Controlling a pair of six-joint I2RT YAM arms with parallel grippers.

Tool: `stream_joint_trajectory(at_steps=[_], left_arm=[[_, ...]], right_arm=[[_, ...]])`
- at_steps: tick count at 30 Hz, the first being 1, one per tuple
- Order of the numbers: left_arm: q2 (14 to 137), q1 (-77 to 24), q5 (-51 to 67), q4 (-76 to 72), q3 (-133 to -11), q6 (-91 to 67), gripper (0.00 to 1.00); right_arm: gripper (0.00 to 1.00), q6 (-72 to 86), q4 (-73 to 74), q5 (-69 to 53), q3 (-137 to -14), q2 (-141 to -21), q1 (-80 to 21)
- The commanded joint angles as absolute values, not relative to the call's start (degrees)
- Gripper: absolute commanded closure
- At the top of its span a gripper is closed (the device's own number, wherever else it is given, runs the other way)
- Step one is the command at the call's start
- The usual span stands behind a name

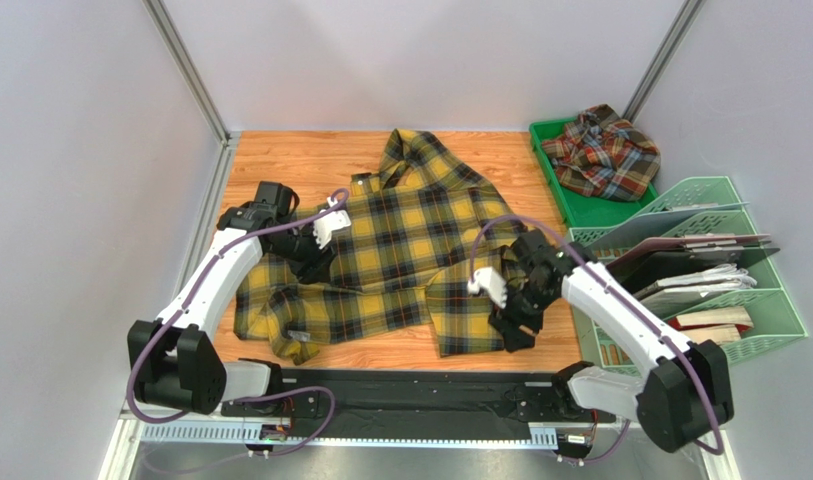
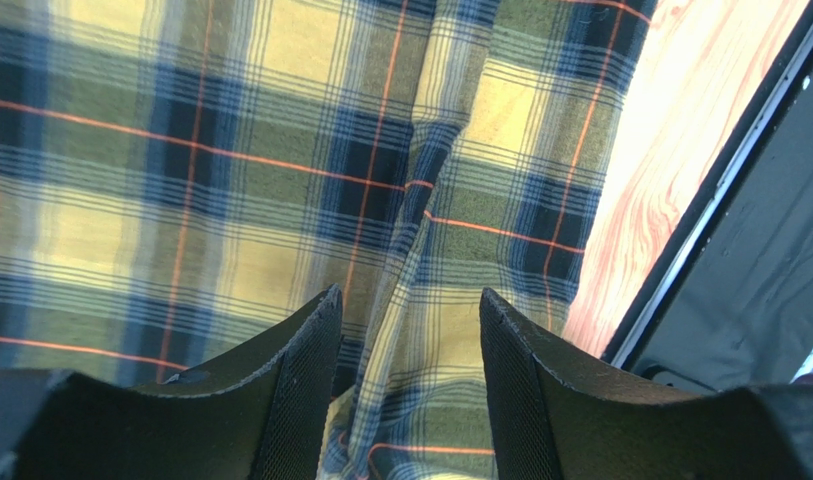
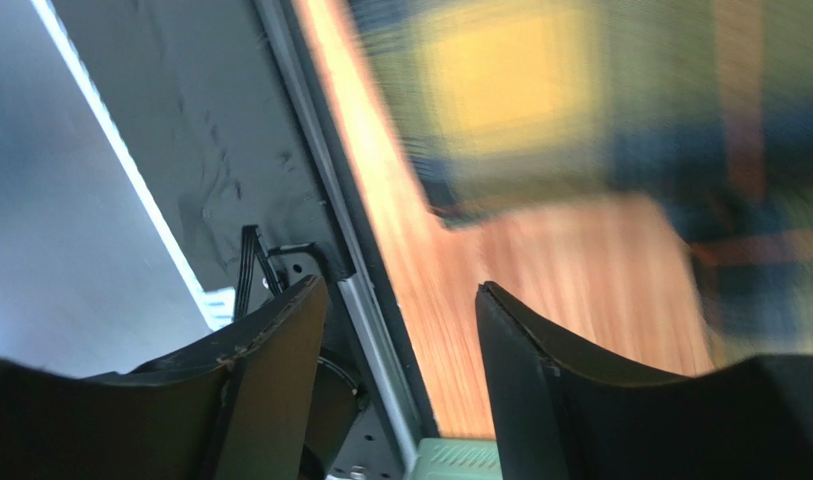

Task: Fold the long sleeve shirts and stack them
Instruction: Flatten the shirt out

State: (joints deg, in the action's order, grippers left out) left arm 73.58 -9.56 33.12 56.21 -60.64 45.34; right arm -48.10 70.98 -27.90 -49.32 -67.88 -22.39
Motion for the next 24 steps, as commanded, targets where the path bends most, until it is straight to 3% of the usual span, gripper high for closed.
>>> stream_joint_trajectory(at_steps=[1,3,10,13,14,15,19,24], left_arm=[[73.13,-8.44,35.16,54.41,-60.21,41.58,0.4],[72.95,-7.48,35.94,54.58,-60.2,40.52,0.39],[72.34,-1.95,33.75,56.51,-57.48,42.01,0.39],[71.46,0.86,32.87,56.51,-57.22,42.19,0.39],[71.19,1.49,32.44,56.34,-57.22,42.27,0.39],[71.02,2.02,32.0,56.25,-57.3,42.36,0.39],[70.49,3.34,31.55,56.69,-57.83,43.85,0.39],[71.54,4.04,31.2,57.31,-60.55,43.95,0.4]], right_arm=[[0.37,-48.35,60.25,-18.65,-41.59,-64.16,-36.36],[0.37,-46.33,56.71,-16.19,-38.78,-65.29,-41.71],[0.44,-41.41,41.43,-7.74,-36.21,-74.17,-45.17],[0.74,-38.16,39.12,-5.55,-37.7,-77.42,-47.45],[0.9,-37.45,39.2,-5.28,-38.14,-77.78,-47.98],[0.97,-37.01,40.68,-5.62,-38.93,-77.7,-48.42],[1.0,-36.73,54.89,-12.54,-49.01,-71.91,-48.43],[1.0,-38.76,70.1,-25.39,-73.0,-63.45,-48.34]])
